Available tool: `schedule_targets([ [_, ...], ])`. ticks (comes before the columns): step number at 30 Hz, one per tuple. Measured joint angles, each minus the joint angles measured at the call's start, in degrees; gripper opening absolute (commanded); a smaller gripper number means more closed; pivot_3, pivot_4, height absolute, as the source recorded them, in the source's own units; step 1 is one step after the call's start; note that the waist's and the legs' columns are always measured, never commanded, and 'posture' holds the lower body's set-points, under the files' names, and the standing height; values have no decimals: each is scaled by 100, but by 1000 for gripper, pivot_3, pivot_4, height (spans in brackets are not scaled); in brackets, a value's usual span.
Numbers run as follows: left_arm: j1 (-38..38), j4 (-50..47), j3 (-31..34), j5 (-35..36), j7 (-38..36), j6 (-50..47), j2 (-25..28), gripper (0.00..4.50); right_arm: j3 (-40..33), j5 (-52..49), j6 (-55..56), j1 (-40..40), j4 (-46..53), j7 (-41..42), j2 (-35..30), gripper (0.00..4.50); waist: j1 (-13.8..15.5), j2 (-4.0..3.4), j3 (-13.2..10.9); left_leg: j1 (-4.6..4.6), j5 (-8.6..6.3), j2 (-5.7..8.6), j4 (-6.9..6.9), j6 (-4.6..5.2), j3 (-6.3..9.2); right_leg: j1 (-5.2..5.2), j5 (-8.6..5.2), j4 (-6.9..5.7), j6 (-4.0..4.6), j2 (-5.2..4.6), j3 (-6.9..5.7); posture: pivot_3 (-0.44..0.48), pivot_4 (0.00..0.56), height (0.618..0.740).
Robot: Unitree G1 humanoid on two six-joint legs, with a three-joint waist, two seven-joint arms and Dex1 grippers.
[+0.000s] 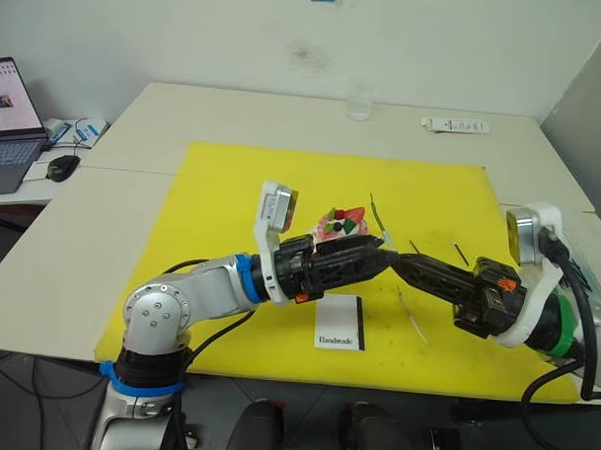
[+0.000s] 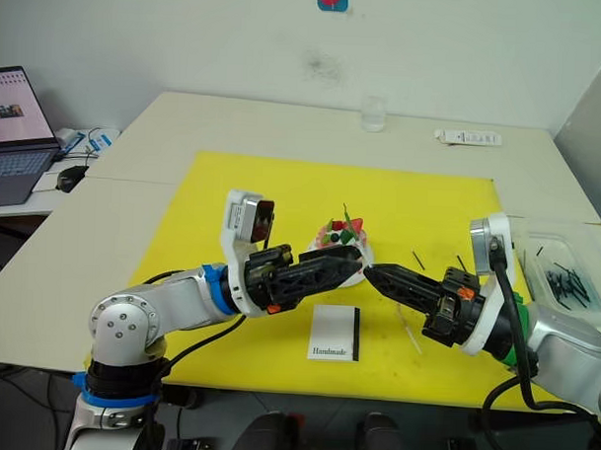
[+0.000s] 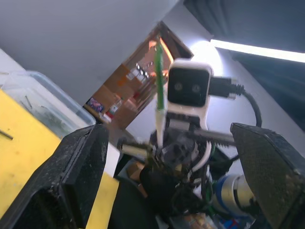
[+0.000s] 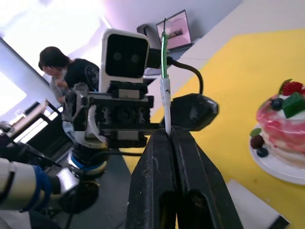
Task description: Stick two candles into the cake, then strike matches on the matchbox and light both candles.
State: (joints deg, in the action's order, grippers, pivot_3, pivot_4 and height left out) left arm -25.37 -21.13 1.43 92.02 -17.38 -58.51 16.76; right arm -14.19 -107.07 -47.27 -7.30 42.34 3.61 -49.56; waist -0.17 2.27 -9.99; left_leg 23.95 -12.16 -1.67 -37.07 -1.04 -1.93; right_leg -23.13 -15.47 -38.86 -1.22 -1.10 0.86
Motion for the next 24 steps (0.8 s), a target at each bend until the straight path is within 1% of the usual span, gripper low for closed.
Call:
schedule_targets([
  [5, -4, 100, 3, 349, 300, 149, -28, 4500, 363, -226, 280, -114, 10, -341, -4, 35, 1, 0, 0, 2, 0, 0, 2, 0, -1, -1, 0, 3, 0, 1, 1, 0, 150, 738],
  [6, -3, 103, 3, 408, 321, 154, -22, 4321, 411, -236, 317, -134, 10, -375, -5, 9, 2, 0, 0, 2, 0, 0, 2, 0, -1, -1, 0, 4, 0, 1, 1, 0, 150, 738],
  [8, -3, 112, 3, 528, 339, 166, -6, 3893, 469, -262, 358, -169, 15, -410, -5, 0, 3, 0, 0, 2, 0, 0, 2, 0, -1, -1, 0, 4, 0, 1, 0, 0, 150, 738],
  [10, -3, 131, 0, 684, 404, 173, -3, 3311, 528, -278, 436, -238, 20, -471, -5, 0, 3, 0, 0, 2, 0, 0, 1, 0, -1, -1, 0, 4, 0, 0, 0, 0, 150, 738],
  [13, -3, 160, -1, 837, 443, 177, -1, 2402, 641, -332, 504, -273, 21, -523, -4, 0, 4, 0, 0, 2, 0, 0, 1, 0, -1, -1, 0, 3, 0, 0, 0, 0, 150, 738],
  [15, -3, 193, -2, 914, 453, 192, 0, 1710, 657, -336, 547, -290, 21, -539, -4, 0, 4, 0, 0, 2, 0, 0, 2, 0, -1, -1, 0, 4, 0, 0, 0, 0, 150, 738],
  [20, 6, 350, -10, 944, 536, 265, 61, 100, 660, -412, 571, -307, 31, -531, -5, 0, 5, 0, 0, 2, 0, 0, 2, 0, -1, -1, 0, 5, 0, 0, 0, 0, 150, 738],
  [21, 11, 355, -16, 976, 545, 268, 68, 20, 664, -412, 571, -309, 31, -534, -5, 0, 4, 0, 0, 3, 0, 0, 2, 0, 0, -1, -1, 5, 0, 0, 0, 0, 150, 738],
  [24, 15, 371, -46, 1085, 551, 294, 99, 20, 690, -434, 575, -346, 32, -531, -5, 0, 5, 0, 0, 3, 0, 0, 2, 0, -1, -1, 0, 6, 0, 0, 0, 0, 150, 738],
])
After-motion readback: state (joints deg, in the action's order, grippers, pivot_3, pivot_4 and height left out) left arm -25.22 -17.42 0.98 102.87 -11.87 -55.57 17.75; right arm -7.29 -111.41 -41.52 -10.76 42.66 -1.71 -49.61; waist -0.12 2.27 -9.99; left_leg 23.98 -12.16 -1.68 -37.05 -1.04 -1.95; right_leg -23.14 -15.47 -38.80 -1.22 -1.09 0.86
